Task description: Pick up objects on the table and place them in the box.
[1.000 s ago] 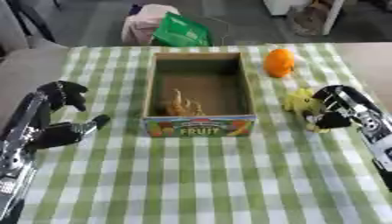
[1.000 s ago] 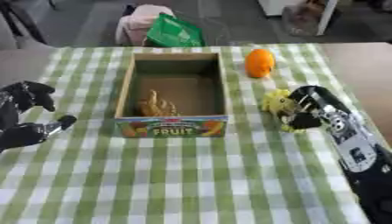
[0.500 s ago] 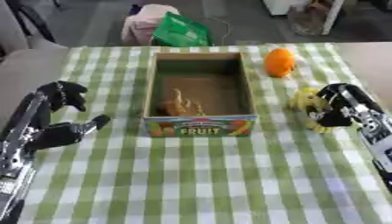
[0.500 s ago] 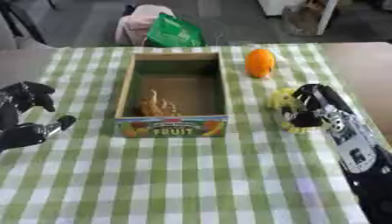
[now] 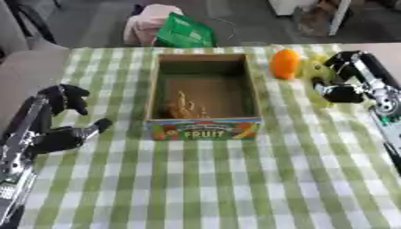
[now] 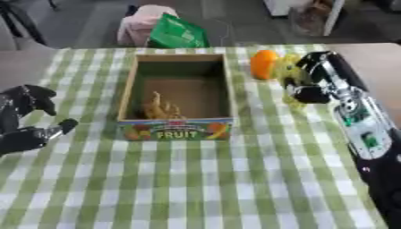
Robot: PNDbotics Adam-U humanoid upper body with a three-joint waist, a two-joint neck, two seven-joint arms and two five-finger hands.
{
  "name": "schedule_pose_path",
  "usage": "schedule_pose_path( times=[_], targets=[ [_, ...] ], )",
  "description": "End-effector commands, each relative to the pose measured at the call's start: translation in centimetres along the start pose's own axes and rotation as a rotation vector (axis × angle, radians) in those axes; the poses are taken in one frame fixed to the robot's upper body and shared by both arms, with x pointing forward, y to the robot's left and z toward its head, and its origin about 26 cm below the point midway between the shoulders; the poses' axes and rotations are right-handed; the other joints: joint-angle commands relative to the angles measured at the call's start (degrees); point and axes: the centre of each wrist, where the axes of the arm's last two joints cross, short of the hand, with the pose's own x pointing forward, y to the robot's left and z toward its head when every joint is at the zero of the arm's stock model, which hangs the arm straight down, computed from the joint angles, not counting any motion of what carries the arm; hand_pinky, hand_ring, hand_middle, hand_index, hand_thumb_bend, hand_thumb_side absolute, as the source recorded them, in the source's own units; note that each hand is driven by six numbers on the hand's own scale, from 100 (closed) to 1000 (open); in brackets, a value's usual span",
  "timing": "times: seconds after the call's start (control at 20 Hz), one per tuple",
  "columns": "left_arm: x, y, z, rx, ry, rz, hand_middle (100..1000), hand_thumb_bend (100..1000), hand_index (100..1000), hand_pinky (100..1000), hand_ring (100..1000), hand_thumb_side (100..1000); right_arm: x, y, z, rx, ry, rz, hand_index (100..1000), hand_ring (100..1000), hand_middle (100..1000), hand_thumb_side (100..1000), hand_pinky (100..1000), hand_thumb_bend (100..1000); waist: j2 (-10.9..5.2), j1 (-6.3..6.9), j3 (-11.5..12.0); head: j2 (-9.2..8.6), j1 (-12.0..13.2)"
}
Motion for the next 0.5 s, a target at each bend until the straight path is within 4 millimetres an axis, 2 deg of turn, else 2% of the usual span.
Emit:
schedule_pose_path(
  times=[0.05,0.15,0.25,0.5],
  targets=[
    [0.7,0.5,-0.2,0.000,-0.027,-0.016,465,651,652,697,492,100,1.5,-2.4,-1.2,-0.037,-0.051,0.062,416,429,345,100,556,209,-1.10,0.05,0.08,0.16,-0.30],
    [0.7,0.5,-0.2,-0.001,-0.028,-0.015,465,650,652,697,492,100,1.8,-2.4,-1.6,-0.038,-0.060,0.073,425,437,354,100,560,221,-1.14,0.11,0.18,0.17,-0.40],
    [0.9,0.2,-0.4,-0.005,-0.040,-0.006,465,649,653,698,492,100,3.3,-2.3,-3.2,-0.045,-0.077,0.091,429,440,356,100,560,221,-1.10,0.43,0.73,0.06,-0.80],
    [1.3,-0.1,-0.8,-0.015,-0.059,0.009,465,645,653,700,493,100,5.2,-0.2,-5.9,-0.052,-0.070,0.110,441,450,365,100,563,238,-0.84,0.88,1.89,-0.33,-1.78]
  ],
)
